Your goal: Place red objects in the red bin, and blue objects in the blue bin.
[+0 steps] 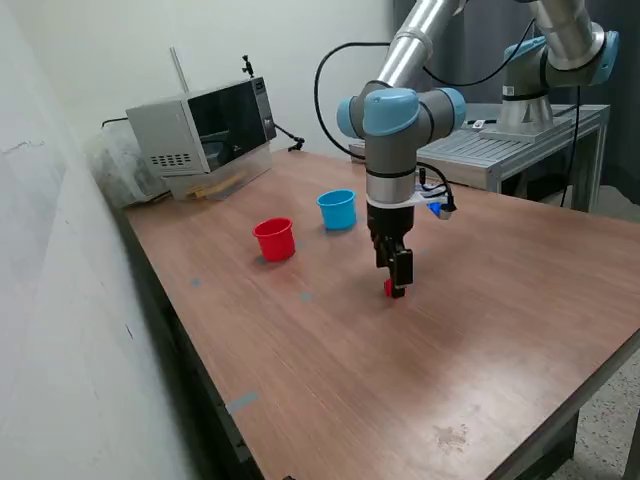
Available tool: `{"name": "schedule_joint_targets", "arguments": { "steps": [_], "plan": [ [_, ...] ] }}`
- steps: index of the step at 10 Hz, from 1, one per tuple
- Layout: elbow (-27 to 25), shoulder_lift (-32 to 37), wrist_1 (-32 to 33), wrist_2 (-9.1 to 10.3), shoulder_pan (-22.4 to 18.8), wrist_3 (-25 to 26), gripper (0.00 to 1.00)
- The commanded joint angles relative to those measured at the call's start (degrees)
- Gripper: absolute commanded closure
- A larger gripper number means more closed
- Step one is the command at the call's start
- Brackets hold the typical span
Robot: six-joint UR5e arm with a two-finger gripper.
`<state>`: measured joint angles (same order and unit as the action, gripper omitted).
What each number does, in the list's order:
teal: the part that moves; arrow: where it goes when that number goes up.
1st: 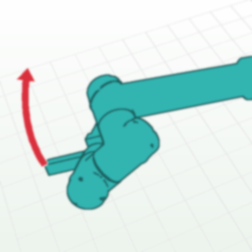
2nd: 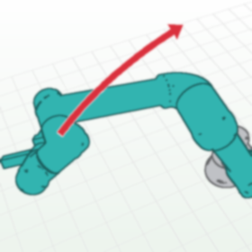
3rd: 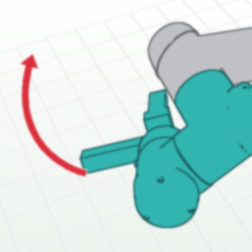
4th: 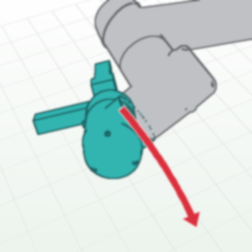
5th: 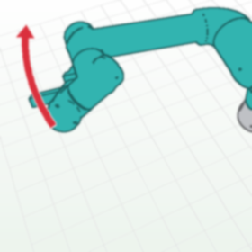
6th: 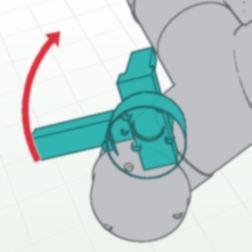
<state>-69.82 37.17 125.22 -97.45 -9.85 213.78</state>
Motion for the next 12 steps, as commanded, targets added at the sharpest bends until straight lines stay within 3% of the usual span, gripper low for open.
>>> {"name": "schedule_joint_targets", "arguments": {
  "steps": [1,7,12],
  "plan": [
    [-0.7,0.2,-0.1,0.07,-0.9,-2.6,0.0],
    [-2.3,0.5,-0.1,-0.02,-0.4,-19.7,0.0],
    [-2.2,0.4,0.1,0.16,-0.2,-23.9,0.0]
  ]
}}
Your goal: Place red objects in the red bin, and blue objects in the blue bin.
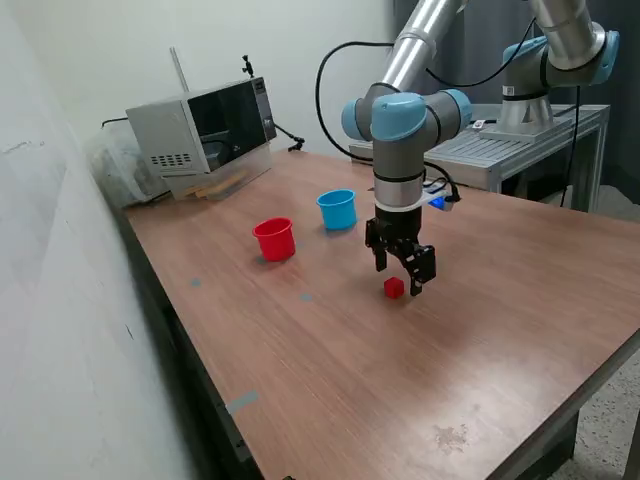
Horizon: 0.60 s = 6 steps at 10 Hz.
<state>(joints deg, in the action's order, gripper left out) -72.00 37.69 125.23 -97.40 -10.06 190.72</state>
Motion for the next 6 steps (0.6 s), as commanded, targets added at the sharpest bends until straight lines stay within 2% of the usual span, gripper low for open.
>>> {"name": "schedule_joint_targets", "arguments": {
  "steps": [1,6],
  "plan": [
    [0.0,0.0,0.5,0.1,0.0,-1.1,0.0],
    [0.5,-0.1,0.9,0.72,0.0,-1.1,0.0]
  ]
}}
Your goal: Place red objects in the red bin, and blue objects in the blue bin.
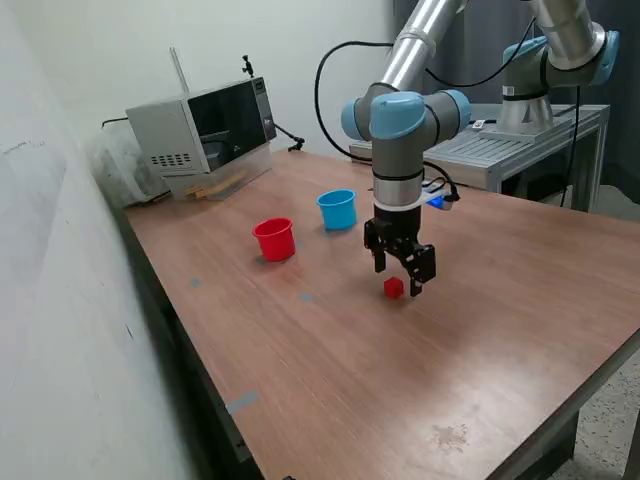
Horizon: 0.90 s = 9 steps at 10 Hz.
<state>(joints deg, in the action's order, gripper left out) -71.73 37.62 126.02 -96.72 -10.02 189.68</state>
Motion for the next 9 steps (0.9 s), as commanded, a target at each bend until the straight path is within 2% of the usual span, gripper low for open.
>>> {"name": "schedule_joint_targets", "arguments": {
  "steps": [1,2,5,7,9],
  "plan": [
    [0.2,0.0,0.1,0.04,0.0,0.0,0.0],
    [0.1,0.0,0.2,0.04,0.0,0.0,1.0],
    [-0.1,0.0,1.3,0.13,0.0,0.0,1.0],
    [0.0,0.0,1.3,1.27,0.0,0.0,1.0],
    [-0.3,3.5,1.3,1.45,0.0,-1.7,1.0]
  ]
}}
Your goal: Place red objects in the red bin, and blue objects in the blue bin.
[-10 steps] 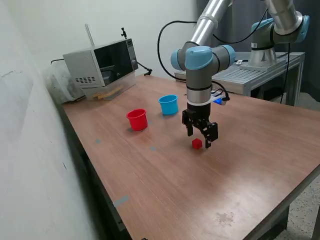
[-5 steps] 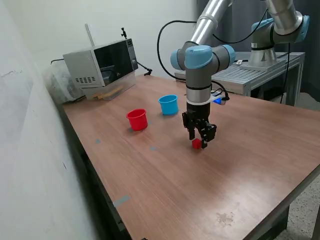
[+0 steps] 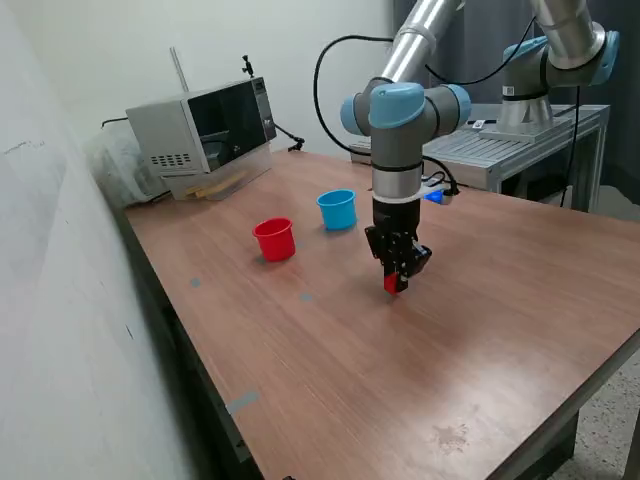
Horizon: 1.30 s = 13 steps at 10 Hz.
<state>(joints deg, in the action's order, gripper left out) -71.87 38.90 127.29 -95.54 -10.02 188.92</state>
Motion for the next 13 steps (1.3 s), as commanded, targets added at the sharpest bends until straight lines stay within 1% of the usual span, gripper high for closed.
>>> {"name": "schedule_joint_targets", "arguments": {
  "steps": [1,4,5,6,8,10,12,13],
  "plan": [
    [-1.2,5.3,0.0,0.97,0.0,-1.5,1.0],
    [-6.4,15.6,-0.6,0.88,0.6,-2.3,1.0],
    [-7.5,18.1,-0.6,0.88,1.3,-2.7,1.0],
    [-7.8,19.1,-0.6,0.88,2.4,-2.9,1.0],
    [-7.7,18.8,-0.7,0.97,8.6,-3.6,1.0],
    [-5.9,16.6,-0.7,0.97,14.4,-4.7,1.0],
    [-2.0,11.7,-0.8,0.97,20.0,-5.1,1.0],
    [0.2,9.3,-0.9,0.97,22.0,-5.3,1.0]
  ]
}}
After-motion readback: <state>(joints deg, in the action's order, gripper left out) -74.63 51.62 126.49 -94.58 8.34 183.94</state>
